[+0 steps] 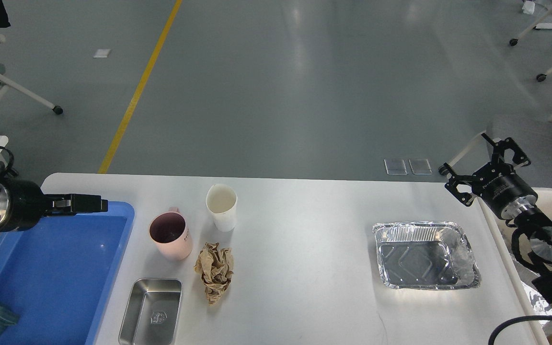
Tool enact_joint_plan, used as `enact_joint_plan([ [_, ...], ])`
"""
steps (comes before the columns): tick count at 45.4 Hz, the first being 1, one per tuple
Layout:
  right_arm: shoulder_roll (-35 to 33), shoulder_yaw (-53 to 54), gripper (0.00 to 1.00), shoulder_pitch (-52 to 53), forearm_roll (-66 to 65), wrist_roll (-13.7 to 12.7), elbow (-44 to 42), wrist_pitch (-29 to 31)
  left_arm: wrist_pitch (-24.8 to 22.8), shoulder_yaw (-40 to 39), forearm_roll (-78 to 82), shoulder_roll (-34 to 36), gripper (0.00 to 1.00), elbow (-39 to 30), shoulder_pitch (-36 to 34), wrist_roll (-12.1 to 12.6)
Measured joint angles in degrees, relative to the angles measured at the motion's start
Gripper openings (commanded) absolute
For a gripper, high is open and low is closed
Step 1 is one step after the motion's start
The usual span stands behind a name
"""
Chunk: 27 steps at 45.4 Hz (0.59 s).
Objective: Tidy desktop
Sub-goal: 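Reach the left gripper to the pink mug and grasp it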
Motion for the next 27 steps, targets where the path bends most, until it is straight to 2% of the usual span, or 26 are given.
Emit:
enact_joint_plan([
  [5,0.0,0.0,1.0,-0.1,0.0,0.0,0.0,0.0,2.0,-0.1,2.8,-5.6,0.82,3.8,2.4,1.1],
  [13,0.0,-0.1,1.0,-0.2,-0.1,0.0,0.0,0.0,3.2,0.0,4.6,-14.8,0.81,10.4,4.5,3.2],
  [27,0.0,-0.1,1.0,-0.5,-0.1,0.0,-0.1,0.0,3.7,0.0,4.8,-26.2,0.8,19.7,6.4,4.7],
])
